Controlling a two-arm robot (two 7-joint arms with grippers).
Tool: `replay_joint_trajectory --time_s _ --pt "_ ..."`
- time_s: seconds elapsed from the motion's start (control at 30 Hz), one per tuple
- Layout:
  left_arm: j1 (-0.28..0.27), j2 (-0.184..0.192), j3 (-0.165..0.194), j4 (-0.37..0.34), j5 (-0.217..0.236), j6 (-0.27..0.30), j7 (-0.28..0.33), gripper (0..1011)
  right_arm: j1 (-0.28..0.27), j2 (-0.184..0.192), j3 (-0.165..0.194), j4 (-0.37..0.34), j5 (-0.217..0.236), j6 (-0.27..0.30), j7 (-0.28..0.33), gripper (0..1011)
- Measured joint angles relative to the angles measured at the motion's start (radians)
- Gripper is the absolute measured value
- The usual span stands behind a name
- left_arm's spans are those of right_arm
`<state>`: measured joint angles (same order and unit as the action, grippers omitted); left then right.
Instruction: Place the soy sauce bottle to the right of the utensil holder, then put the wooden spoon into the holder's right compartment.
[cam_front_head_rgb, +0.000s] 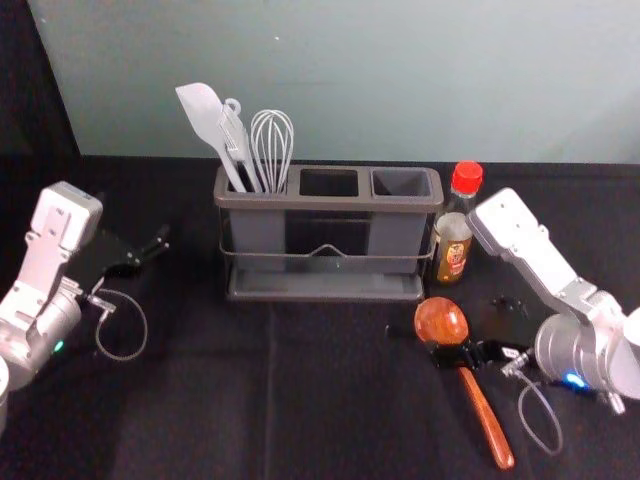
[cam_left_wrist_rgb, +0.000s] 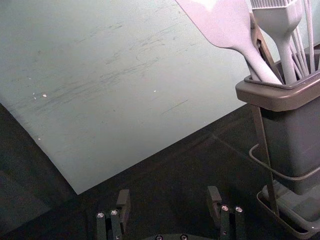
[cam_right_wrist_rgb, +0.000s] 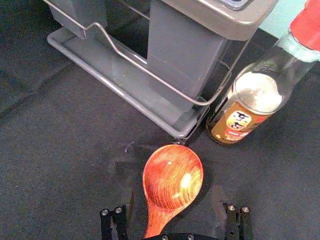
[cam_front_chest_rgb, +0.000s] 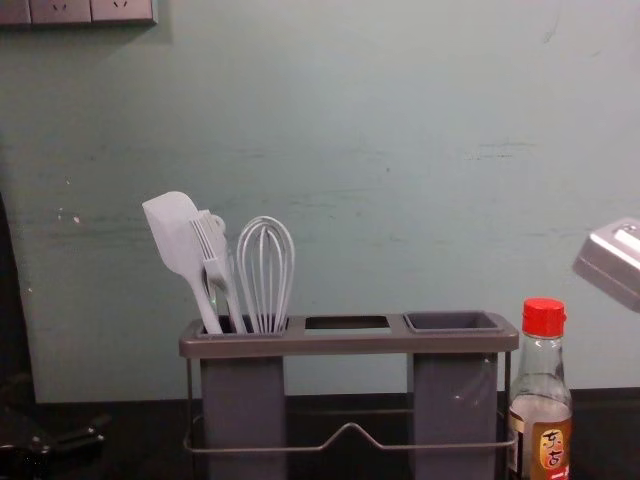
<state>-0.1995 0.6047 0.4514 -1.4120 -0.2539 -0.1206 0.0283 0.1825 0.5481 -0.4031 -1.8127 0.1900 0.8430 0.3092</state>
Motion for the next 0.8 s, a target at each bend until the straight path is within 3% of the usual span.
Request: replay_joint_trajectory --time_s 0.37,0.8 --pt "0.000 0.000 0.000 0.000 0.000 0.000 0.000 1005 0.037 -0.062 0.007 0.092 0.001 -0.015 0.039 1000" --pt "0.000 0.000 0.000 0.000 0.000 0.000 0.000 1005 0.033 -0.114 0.038 0.140 -0.018 -0.057 0.038 1002"
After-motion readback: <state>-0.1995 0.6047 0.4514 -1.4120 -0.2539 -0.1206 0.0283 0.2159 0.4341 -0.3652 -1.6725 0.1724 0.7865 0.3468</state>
